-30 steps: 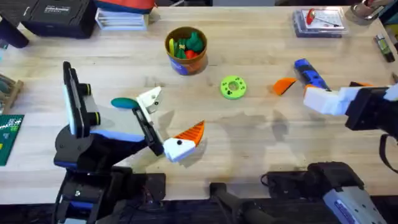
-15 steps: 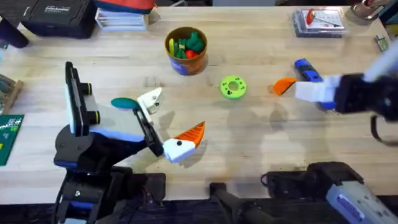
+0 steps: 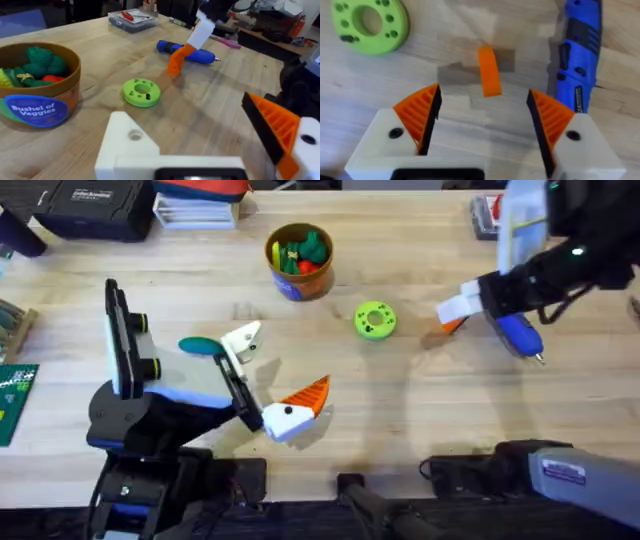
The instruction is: Pick up the gripper from the table and insert it into the empty holder that is missing its gripper. Then pick up a screw, insert it into the mounting hole, and use the screwdriver to tighten it. Finally, clean up the table by picking up the vegetable and placing it into the bucket.
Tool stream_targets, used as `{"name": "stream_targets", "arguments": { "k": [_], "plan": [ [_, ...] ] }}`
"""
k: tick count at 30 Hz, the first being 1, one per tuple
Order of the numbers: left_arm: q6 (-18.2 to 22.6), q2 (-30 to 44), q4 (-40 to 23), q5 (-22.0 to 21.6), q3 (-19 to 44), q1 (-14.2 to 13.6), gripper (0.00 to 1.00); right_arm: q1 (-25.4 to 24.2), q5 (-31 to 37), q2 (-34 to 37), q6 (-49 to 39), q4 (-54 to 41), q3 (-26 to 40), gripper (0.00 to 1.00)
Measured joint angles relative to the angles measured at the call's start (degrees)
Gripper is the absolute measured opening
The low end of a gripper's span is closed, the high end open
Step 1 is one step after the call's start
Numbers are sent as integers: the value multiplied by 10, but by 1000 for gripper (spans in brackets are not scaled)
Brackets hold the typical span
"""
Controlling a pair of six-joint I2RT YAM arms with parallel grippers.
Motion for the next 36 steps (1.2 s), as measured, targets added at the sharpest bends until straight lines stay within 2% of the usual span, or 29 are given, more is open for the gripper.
{"name": "stream_targets", "arguments": {
  "k": [5,11,15,19,25,30,33,36],
  "plan": [
    [0,0,0,0,0,0,986,0,16,57,-42,5,0,974],
    [0,0,0,0,0,0,986,0,23,68,-56,31,0,864],
    [0,0,0,0,0,0,986,0,23,68,-61,34,0,729],
    [0,0,0,0,0,0,985,0,23,70,-63,33,0,664],
    [0,0,0,0,0,0,985,0,20,81,-63,34,0,488],
    [0,0,0,0,0,0,985,0,17,81,-67,34,0,239],
    [0,0,0,0,0,0,985,0,16,81,-67,36,0,26],
    [0,0,0,0,0,0,986,0,16,81,-67,33,1,12]
  ]
}}
